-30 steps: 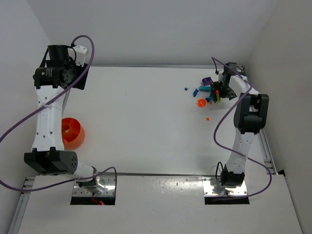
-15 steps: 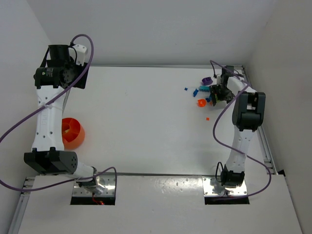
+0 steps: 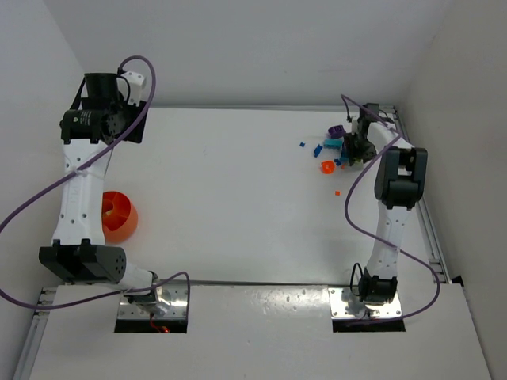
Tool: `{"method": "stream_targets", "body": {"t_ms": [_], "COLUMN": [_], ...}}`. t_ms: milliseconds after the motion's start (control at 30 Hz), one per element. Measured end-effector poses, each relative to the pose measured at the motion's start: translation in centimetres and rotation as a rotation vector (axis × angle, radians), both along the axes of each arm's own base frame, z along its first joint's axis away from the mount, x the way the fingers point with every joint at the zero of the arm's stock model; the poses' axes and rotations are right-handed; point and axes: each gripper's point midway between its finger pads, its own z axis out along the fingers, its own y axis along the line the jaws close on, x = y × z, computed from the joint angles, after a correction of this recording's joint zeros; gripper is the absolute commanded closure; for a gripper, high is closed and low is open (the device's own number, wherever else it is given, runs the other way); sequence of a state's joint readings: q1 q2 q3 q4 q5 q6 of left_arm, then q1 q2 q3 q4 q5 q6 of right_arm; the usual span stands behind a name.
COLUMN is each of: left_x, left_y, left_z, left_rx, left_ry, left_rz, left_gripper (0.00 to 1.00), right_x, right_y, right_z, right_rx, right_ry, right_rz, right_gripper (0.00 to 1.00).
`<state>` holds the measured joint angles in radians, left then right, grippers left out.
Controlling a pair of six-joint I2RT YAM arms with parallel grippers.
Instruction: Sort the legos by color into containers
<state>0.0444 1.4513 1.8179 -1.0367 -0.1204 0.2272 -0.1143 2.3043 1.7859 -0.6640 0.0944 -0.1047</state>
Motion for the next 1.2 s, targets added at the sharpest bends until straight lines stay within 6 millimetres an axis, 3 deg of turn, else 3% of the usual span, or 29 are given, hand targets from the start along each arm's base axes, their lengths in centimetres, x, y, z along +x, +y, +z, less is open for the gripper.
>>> {"method": "stream_targets", "body": {"t_ms": [233,433,633,767,933,1100,1200], "left_x": [0.4,0.7,0.3,-0.1,-0.4,-2.1,-2.7], "left_y": [0.1,0.1,-0.2,-0.9,-5.2,-11.9,-15.1], "left_z": [-1.6,-2.5,-3.4,-4.1,-6.3,-9.5,-9.6], "left_rx": [0.000,-0.005,-0.019,-0.052,-0.283,-0.616,-0.774], "left_ry": [0.020,0.023,0.020,0.021,0.036,0.099,0.142], "left_rz": [0.007,0.008,0.000,-0.019,-0.152,-0.324,-0.401], "left_gripper": [0.37,0.37,0.37,0.33,0.33,0.32,0.32], "right_x": [0.4,0.1,-4.4,-7.1,-7.9,-7.8,-8.4], "right_y": [-0.1,0.2,2.2,4.4,9.1,17.3,22.7], "right_z": [0.0,0.0,1.2,3.9,8.6,11.7,13.9], "right_rx": [-0.005,0.003,0.090,0.157,0.258,0.363,0.425], "right_ry": [-0.010,-0.021,0.027,0.002,-0.096,-0.151,-0.176], "right_rz": [0.011,0.049,0.117,0.207,0.371,0.597,0.734], "right_gripper": [0.79,0.91,0.93,0.93,0.95,0.95,0.95]}}
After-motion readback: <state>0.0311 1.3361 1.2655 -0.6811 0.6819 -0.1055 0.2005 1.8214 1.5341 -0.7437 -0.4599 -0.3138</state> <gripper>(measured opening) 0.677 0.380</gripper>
